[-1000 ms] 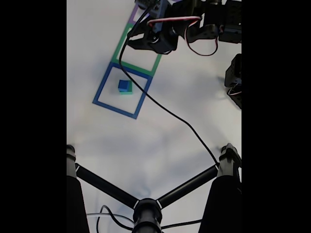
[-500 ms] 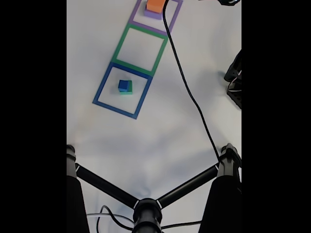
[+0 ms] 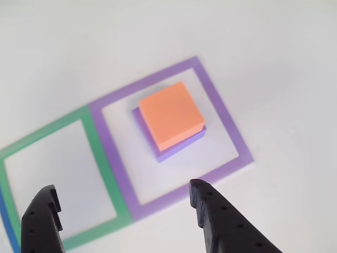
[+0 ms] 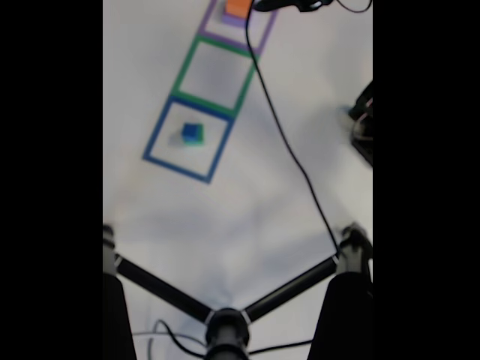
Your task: Tower of hanoi
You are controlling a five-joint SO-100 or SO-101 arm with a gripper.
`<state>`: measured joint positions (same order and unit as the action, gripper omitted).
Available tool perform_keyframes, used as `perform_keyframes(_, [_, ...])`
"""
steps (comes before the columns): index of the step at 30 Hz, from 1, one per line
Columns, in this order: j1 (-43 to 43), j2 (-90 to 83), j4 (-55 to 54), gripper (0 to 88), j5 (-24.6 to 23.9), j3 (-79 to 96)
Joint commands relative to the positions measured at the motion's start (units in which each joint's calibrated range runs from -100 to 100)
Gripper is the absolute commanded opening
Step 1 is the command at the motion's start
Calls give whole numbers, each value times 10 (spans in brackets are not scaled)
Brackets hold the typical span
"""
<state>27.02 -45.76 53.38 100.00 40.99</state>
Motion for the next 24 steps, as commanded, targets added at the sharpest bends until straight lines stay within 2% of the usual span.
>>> perform_keyframes(1, [36,-3,-271,330,0,145])
perform_keyframes(7, [82,55,-453,383,0,235])
perform_keyframes(14, [111,131,-645,485,0,313])
perform_keyframes(24, [93,332,-900,482,0,332])
